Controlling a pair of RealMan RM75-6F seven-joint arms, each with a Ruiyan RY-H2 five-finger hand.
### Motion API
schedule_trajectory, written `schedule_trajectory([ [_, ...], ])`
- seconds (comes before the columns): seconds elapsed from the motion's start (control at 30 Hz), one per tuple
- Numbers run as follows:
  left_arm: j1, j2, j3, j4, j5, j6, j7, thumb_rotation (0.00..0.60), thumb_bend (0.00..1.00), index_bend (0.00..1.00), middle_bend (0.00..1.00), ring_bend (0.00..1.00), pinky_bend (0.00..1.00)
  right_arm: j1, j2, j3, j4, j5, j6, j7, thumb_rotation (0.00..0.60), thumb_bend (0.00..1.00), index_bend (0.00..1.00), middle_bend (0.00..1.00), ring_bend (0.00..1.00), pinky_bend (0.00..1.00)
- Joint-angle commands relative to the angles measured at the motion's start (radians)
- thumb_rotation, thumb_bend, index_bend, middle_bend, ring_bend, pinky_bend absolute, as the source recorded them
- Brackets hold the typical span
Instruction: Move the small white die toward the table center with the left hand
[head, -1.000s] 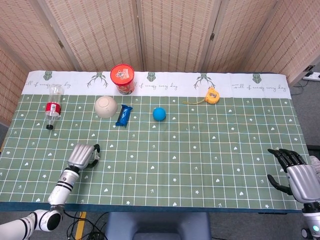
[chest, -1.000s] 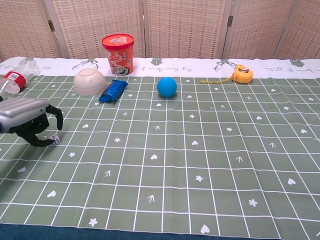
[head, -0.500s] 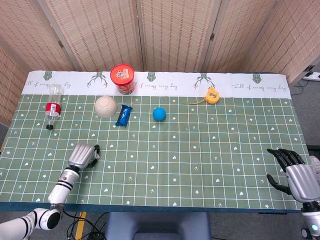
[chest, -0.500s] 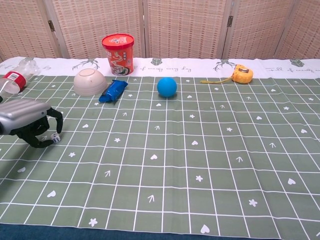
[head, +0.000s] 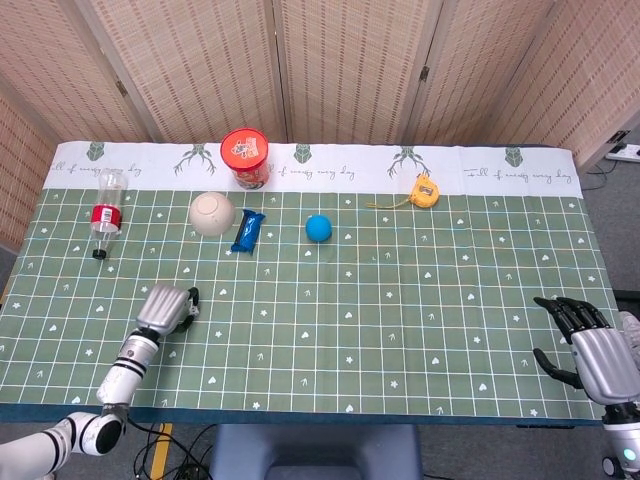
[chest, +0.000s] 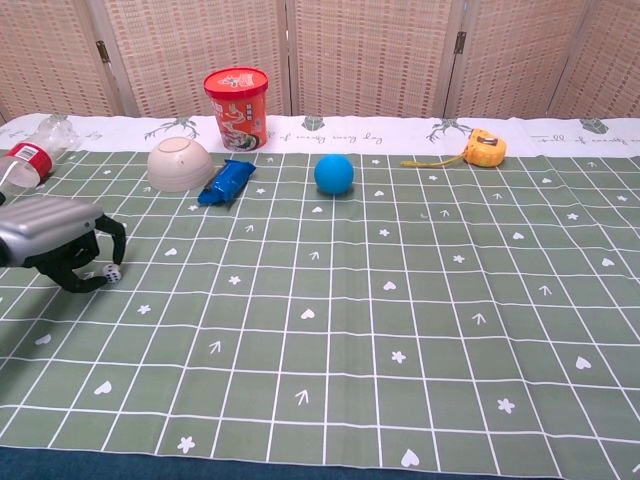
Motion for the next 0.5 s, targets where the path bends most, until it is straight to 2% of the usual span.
schedule_trajectory([
  [0.03, -0.002, -0.003, -0.002, 0.0, -0.005, -0.003, -0.001, 0.6, 0.44, 0.55, 0.91, 0.77, 0.88, 0.0, 0.001, 0.0, 0.0, -0.002, 0.003, 0.0, 0.6, 0.24, 0.19, 0.26, 0.2, 0.21],
  [0.3, -0.001, 0.002, -0.007, -0.01, -0.009, 0.001, -0.017, 0.6, 0.48, 0.6, 0.92, 0.78, 0.89, -0.003, 0.0, 0.0, 0.003, -0.001, 0.006, 0.004, 0.6, 0.24, 0.19, 0.26, 0.2, 0.21],
  [0.5, 0.011, 0.045, -0.027, -0.084, 0.001, 0.037, -0.066, 0.6, 0.48, 0.6, 0.92, 0.78, 0.89, -0.002, 0.0, 0.0, 0.003, -0.005, 0.008, 0.004, 0.6, 0.24, 0.19, 0.26, 0.2, 0.21],
])
